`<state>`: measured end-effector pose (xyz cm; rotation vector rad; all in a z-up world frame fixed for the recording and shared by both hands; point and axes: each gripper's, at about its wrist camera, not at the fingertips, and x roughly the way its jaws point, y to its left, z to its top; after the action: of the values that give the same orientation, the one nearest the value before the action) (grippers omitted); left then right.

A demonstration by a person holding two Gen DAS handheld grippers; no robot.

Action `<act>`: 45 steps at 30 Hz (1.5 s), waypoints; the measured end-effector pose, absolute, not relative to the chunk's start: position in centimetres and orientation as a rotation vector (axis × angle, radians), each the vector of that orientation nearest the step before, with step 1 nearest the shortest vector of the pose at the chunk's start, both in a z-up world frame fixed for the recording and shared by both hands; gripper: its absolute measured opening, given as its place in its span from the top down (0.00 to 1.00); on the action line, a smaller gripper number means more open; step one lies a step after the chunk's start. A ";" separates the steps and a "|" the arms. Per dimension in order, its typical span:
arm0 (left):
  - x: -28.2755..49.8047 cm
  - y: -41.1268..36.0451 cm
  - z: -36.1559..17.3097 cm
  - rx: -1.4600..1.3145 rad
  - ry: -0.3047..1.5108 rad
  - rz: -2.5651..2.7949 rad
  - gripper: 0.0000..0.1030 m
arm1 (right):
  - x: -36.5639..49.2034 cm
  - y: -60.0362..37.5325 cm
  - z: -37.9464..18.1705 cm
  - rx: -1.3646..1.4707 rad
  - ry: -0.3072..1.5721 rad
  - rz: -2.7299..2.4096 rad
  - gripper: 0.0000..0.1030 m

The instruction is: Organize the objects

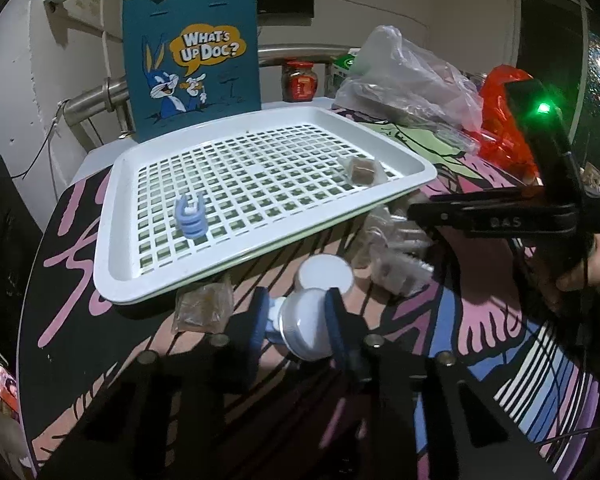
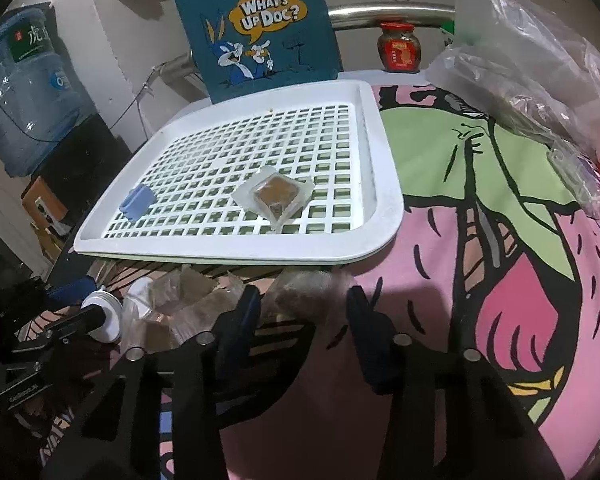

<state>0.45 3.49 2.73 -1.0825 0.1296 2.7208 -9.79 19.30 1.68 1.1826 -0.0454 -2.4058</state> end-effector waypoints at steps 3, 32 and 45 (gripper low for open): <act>1.0 4.0 3.0 -1.037 0.164 2.717 0.79 | -9.4 19.1 1.7 1.172 -0.036 -2.397 0.71; 2.9 6.4 3.3 -0.942 0.321 2.652 0.66 | -7.3 20.7 2.6 1.079 -0.142 -2.409 0.75; 2.7 5.9 3.5 -0.940 0.216 2.617 0.65 | -7.3 20.8 2.7 1.078 -0.155 -2.401 0.75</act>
<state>2.68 5.91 3.55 -0.9403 0.2158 2.6165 -7.32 20.79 2.67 1.0780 -0.1553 -2.4011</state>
